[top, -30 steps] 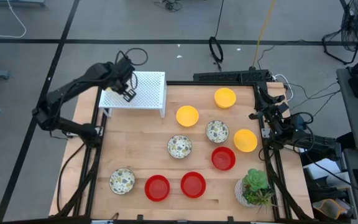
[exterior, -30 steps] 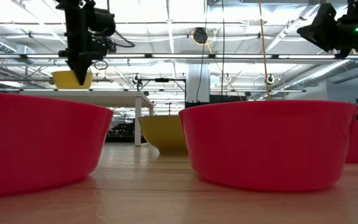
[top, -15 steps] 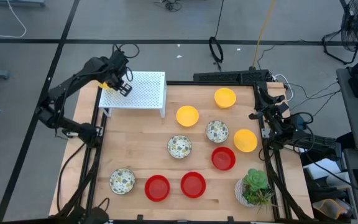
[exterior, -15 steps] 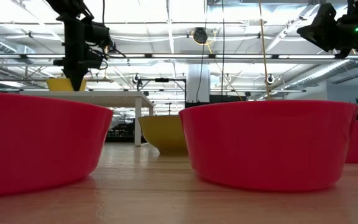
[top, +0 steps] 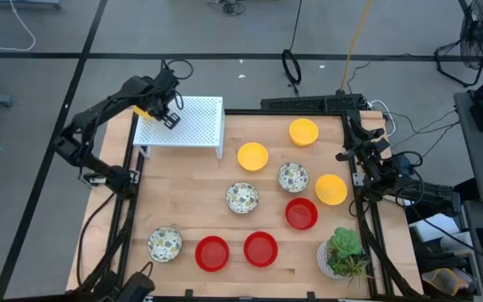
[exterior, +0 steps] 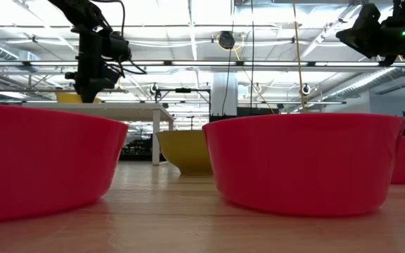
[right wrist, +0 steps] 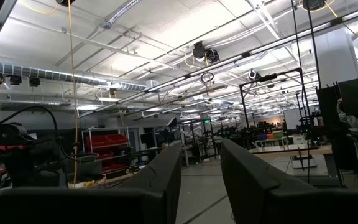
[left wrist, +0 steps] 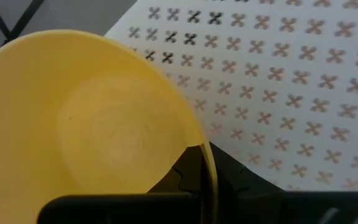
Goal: Pick & Place Mini bowls
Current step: Put the yellow bowl on the shelf, then stack the yellow bowl on top of the other yellow bowl on the shelf
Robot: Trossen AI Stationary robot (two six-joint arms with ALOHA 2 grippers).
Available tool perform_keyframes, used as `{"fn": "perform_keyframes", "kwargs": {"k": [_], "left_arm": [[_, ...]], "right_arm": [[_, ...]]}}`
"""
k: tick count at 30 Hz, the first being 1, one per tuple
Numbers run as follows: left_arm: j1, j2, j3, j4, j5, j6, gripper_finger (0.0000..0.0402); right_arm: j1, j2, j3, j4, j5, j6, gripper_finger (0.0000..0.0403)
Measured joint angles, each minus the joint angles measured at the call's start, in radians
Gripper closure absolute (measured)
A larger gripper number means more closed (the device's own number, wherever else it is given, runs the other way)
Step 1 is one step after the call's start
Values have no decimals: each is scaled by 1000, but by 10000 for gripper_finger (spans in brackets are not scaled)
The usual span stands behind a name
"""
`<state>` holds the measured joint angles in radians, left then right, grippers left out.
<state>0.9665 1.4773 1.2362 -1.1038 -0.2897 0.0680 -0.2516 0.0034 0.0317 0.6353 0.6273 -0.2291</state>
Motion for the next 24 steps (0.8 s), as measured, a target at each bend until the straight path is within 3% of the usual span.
{"fn": "perform_keyframes", "kwargs": {"k": [5, 18, 24], "left_arm": [[-7, 1, -1, -1, 1, -3, 375], [-14, -11, -2, -9, 1, 12, 263], [-49, -75, -2, -8, 4, 13, 243]], "right_arm": [[0, 0, 0, 0, 0, 0, 300], [0, 0, 0, 0, 0, 0, 300], [0, 0, 0, 0, 0, 0, 300]]}}
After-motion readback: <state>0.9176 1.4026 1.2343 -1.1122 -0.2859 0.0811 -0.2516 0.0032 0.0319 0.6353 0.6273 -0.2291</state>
